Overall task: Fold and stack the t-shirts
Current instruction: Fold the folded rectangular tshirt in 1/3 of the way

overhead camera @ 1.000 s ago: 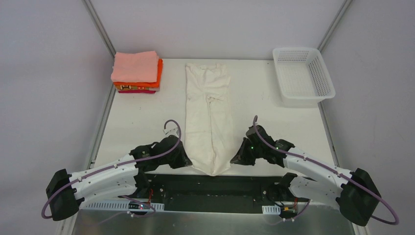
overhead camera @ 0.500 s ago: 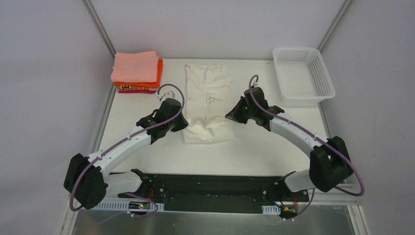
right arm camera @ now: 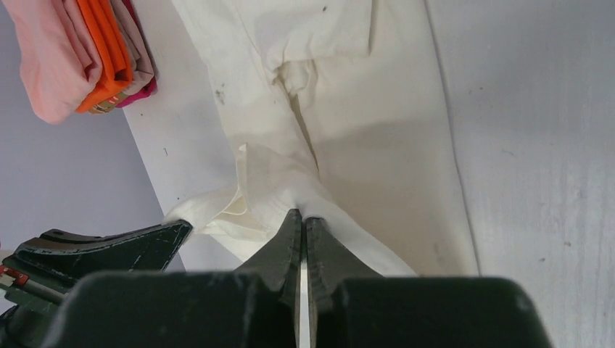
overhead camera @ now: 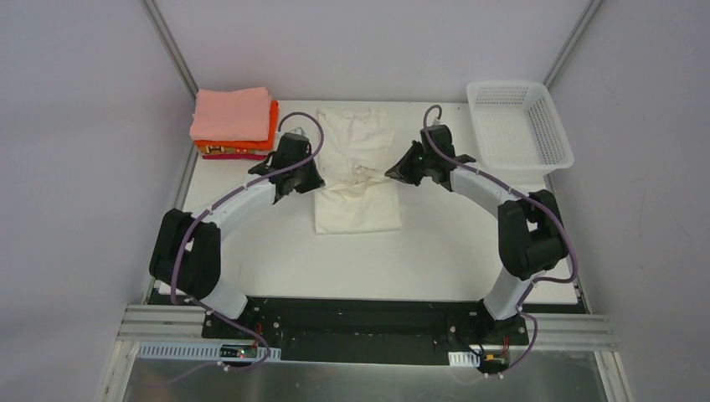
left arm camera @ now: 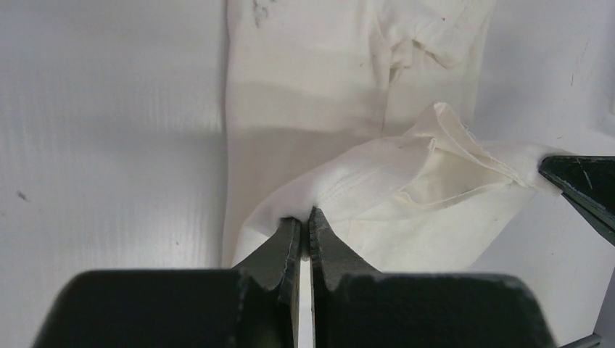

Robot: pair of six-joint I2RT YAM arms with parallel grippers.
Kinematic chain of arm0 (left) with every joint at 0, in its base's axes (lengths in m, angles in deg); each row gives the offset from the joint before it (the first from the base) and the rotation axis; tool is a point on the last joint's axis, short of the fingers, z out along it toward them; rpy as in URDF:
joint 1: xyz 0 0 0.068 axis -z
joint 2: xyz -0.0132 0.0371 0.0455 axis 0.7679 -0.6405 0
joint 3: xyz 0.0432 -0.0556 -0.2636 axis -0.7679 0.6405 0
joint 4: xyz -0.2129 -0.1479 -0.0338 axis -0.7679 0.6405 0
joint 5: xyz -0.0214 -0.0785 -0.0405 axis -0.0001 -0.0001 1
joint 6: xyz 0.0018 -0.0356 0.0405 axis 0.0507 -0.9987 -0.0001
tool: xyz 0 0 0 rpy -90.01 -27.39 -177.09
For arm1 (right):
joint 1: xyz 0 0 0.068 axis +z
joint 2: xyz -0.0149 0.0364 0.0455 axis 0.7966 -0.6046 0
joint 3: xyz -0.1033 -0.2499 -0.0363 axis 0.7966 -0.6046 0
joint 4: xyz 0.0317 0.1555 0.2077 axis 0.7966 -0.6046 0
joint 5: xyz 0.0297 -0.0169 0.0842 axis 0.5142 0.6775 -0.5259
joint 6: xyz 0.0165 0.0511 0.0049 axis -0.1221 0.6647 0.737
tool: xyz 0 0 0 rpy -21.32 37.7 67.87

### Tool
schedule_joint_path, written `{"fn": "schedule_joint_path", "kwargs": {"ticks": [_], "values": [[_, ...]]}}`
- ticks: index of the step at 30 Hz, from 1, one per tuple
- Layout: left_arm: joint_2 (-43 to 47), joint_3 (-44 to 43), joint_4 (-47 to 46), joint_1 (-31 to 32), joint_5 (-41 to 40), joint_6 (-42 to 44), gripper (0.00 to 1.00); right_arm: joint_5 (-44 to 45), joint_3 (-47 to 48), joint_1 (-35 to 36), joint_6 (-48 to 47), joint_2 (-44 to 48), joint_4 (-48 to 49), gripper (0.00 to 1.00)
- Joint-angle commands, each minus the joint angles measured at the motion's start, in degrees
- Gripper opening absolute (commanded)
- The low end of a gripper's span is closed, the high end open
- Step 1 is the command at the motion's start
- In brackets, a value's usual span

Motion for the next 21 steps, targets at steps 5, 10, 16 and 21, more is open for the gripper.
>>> {"fn": "schedule_joint_path", "kwargs": {"ticks": [5,10,16,21], "values": [[-11.09,-8.38,-3.14,-4.47,8.8,4.02,0.0,-4.81,7.1,-3.01,-1.24,-6.63,3.64,0.0],[-16.76,-11.7,-3.1,-6.12,11.05,4.16,0.0,-7.09,9.66,-4.2,-0.41,-11.63,4.09,0.0],[-19.88,-13.17,-2.85,-7.19,10.87,3.28,0.26,-5.9,12.19,-5.1,0.44,-15.52,3.06,0.25],[-16.59,-13.42,-2.59,-7.44,9.46,3.41,0.77,-4.01,12.65,-5.57,-0.88,-13.46,0.76,0.64]]}}
